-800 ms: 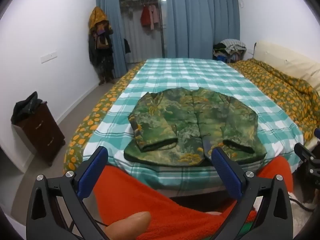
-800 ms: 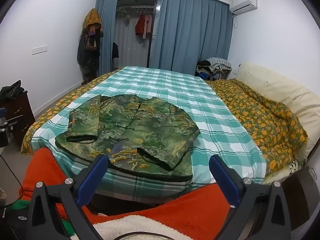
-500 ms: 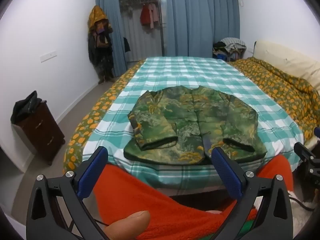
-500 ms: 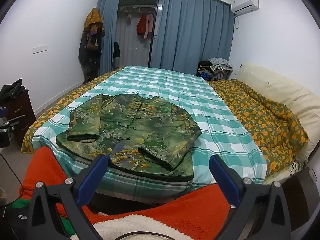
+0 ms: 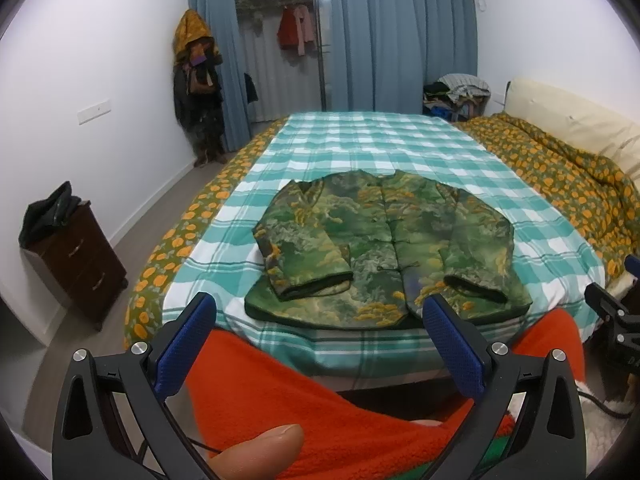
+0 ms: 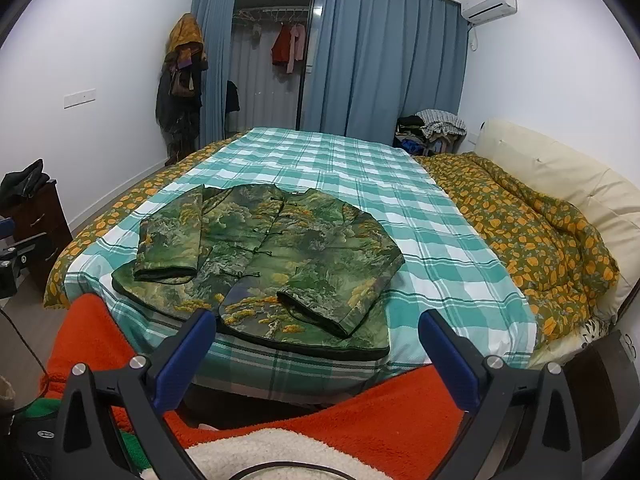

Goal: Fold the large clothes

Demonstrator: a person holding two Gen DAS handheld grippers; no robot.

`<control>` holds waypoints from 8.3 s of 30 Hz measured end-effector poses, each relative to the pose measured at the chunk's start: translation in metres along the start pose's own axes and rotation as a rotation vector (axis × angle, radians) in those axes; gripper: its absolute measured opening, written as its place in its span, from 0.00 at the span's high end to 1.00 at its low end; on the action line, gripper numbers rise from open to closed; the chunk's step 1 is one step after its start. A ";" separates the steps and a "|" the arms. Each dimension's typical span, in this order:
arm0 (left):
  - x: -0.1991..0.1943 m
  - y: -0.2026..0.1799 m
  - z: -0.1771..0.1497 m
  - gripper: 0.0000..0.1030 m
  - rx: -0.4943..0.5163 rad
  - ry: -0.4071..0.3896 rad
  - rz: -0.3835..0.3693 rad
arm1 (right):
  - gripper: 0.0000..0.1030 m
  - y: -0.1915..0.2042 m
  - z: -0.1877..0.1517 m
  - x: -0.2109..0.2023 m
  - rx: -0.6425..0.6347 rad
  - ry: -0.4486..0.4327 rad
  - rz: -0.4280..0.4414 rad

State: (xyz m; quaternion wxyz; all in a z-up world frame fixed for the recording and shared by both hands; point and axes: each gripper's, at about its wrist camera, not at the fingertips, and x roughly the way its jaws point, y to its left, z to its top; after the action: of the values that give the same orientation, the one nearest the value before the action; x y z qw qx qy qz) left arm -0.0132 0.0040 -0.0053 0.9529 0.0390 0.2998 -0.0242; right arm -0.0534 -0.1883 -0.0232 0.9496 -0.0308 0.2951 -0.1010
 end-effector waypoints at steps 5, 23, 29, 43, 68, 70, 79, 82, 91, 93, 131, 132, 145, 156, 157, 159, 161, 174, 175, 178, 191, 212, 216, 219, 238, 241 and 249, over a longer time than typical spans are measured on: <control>0.008 -0.003 0.006 0.00 -0.002 0.014 0.005 | 0.00 -0.001 0.001 0.000 0.000 -0.001 0.000; 0.009 -0.010 0.005 0.00 0.037 0.019 -0.018 | 0.00 0.000 0.002 0.001 0.004 0.006 0.007; 0.009 -0.010 0.004 0.00 0.039 0.029 -0.023 | 0.00 0.001 -0.003 0.000 0.009 0.004 0.012; 0.011 -0.013 0.001 0.00 0.041 0.036 -0.023 | 0.00 0.001 -0.002 0.001 0.010 0.006 0.013; 0.012 -0.016 -0.002 0.00 0.046 0.044 -0.023 | 0.00 0.004 -0.005 0.001 0.010 0.011 0.018; 0.012 -0.016 -0.001 0.00 0.046 0.044 -0.024 | 0.00 0.004 -0.005 0.000 0.011 0.011 0.018; 0.013 -0.015 -0.001 0.00 0.046 0.044 -0.023 | 0.00 0.003 -0.004 0.001 0.011 0.012 0.018; 0.013 -0.015 0.000 0.00 0.045 0.045 -0.024 | 0.00 0.004 -0.005 0.000 0.011 0.011 0.017; 0.013 -0.015 -0.001 0.00 0.047 0.044 -0.023 | 0.00 0.003 -0.004 0.001 0.012 0.013 0.018; 0.013 -0.015 0.000 0.00 0.046 0.045 -0.022 | 0.00 0.003 -0.004 0.000 0.011 0.013 0.018; 0.108 -0.040 0.104 0.00 0.067 0.004 -0.158 | 0.00 -0.045 0.056 0.067 -0.115 -0.277 0.045; 0.109 -0.043 0.111 0.00 0.076 -0.007 -0.158 | 0.00 -0.046 0.054 0.076 -0.123 -0.252 0.079; 0.125 -0.025 0.139 0.00 0.023 0.016 -0.191 | 0.00 0.000 -0.013 0.257 -0.263 0.269 0.250; 0.187 -0.003 0.100 0.00 -0.026 0.136 -0.190 | 0.23 0.020 -0.029 0.326 -0.291 0.363 0.221; 0.191 -0.001 0.096 0.00 -0.028 0.137 -0.185 | 0.35 0.016 -0.029 0.330 -0.260 0.359 0.216; 0.197 0.002 0.090 0.00 -0.035 0.141 -0.177 | 0.63 0.004 -0.027 0.334 -0.190 0.361 0.282; 0.205 0.005 0.085 0.00 -0.037 0.142 -0.160 | 0.90 0.000 -0.022 0.325 -0.175 0.337 0.304; 0.267 0.022 0.066 0.00 0.013 0.188 -0.039 | 0.91 -0.183 0.109 0.205 0.047 -0.041 -0.020; 0.270 0.022 0.065 0.00 0.031 0.194 -0.032 | 0.91 -0.203 0.114 0.204 0.049 -0.044 -0.077; 0.278 0.023 0.060 0.00 0.076 0.206 -0.050 | 0.91 -0.260 0.117 0.217 0.077 -0.017 -0.204; 0.312 0.016 0.015 0.00 0.444 0.319 -0.265 | 0.44 -0.326 0.041 0.260 0.253 0.126 -0.464; 0.352 0.097 0.065 0.92 0.169 0.362 -0.389 | 0.44 -0.084 0.029 0.285 0.122 0.173 0.095; 0.331 0.181 0.102 0.92 0.008 0.251 -0.217 | 0.43 -0.071 0.034 0.272 0.080 0.139 0.101; 0.336 0.240 0.104 0.92 -0.108 0.243 -0.068 | 0.44 -0.072 0.036 0.269 0.076 0.128 0.098; 0.349 0.196 -0.006 0.28 -0.234 0.483 -0.242 | 0.30 -0.149 -0.024 0.306 0.092 0.464 0.081; 0.367 0.151 -0.021 0.28 -0.147 0.563 -0.303 | 0.30 -0.161 -0.044 0.316 0.170 0.558 0.159; 0.379 0.113 -0.039 0.85 -0.052 0.652 -0.355 | 0.85 -0.140 -0.065 0.323 0.174 0.635 0.324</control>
State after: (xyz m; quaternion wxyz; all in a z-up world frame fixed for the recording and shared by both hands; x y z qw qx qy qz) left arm 0.2824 0.1112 -0.2479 0.7891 -0.0322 0.5900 -0.1679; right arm 0.1455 -0.3931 -0.2394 0.8134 0.1300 0.5666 0.0216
